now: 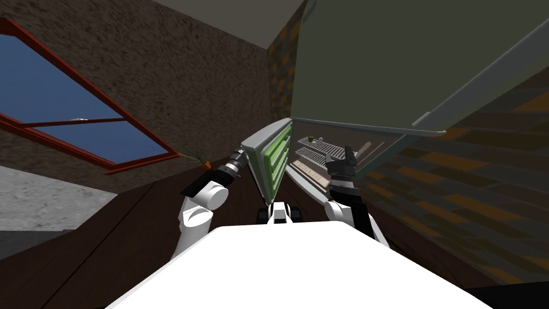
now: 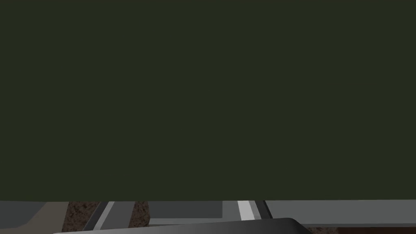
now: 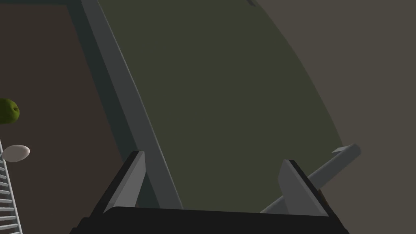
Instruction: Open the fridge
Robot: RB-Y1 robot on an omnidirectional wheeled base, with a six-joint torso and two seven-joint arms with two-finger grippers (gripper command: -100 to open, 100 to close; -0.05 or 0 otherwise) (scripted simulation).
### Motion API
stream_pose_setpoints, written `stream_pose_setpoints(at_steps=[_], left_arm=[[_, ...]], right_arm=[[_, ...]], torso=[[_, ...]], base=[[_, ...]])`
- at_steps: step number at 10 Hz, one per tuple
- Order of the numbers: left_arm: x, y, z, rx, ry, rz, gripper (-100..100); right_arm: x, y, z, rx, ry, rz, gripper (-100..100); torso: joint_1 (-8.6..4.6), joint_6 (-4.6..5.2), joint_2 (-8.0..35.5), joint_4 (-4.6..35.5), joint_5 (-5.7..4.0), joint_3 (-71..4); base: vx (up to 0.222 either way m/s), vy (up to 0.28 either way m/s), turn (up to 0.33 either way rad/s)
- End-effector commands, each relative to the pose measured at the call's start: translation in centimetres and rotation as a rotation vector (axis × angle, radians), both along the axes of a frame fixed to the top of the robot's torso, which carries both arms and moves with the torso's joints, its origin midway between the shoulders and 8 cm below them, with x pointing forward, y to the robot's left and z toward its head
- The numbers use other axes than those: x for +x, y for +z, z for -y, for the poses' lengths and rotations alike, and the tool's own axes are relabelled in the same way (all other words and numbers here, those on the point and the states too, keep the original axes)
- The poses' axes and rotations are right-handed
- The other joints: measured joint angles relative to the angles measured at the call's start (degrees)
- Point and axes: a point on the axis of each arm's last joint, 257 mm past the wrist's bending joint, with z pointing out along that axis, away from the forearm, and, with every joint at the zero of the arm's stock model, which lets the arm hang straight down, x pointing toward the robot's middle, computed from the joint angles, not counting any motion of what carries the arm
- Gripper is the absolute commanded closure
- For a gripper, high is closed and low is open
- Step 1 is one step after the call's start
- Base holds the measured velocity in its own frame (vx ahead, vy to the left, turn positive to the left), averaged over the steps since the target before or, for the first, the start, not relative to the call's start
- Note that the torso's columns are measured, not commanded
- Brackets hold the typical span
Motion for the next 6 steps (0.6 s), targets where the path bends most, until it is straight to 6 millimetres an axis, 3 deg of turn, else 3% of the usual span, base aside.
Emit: stream_pose_setpoints(at_steps=[1,2,6], left_arm=[[-0.5,-0.4,2.4,-0.013,-0.062,-0.015,100],[-0.5,1.1,0.9,-0.013,-0.033,0.007,-100],[-1.7,3.1,1.1,-0.03,-0.058,0.007,-100]], right_arm=[[0.0,0.0,0.0,0.0,0.0,0.0,0],[0.0,0.0,0.0,0.0,0.0,0.0,0],[0.0,0.0,0.0,0.001,0.0,0.0,0]], torso=[[-0.31,-0.08,-0.02,-0.05,-0.04,0.02],[-0.39,0.07,0.07,-0.03,-0.12,0.04],[0.38,-0.34,0.29,0.68,-0.21,-0.01]], base=[[0.071,0.222,-0.129],[0.066,0.135,0.077],[0.02,-0.023,0.11]])
